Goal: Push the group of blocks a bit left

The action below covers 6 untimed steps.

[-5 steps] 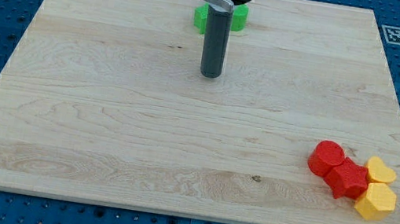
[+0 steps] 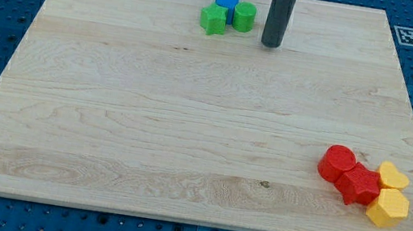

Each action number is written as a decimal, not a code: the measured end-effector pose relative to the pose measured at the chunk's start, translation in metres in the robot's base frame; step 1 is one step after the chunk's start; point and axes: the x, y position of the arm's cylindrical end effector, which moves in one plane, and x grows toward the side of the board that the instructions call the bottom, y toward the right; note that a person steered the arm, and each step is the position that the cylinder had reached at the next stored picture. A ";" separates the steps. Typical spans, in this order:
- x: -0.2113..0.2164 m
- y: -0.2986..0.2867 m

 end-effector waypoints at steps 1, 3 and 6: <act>-0.012 0.000; -0.036 0.000; -0.036 -0.037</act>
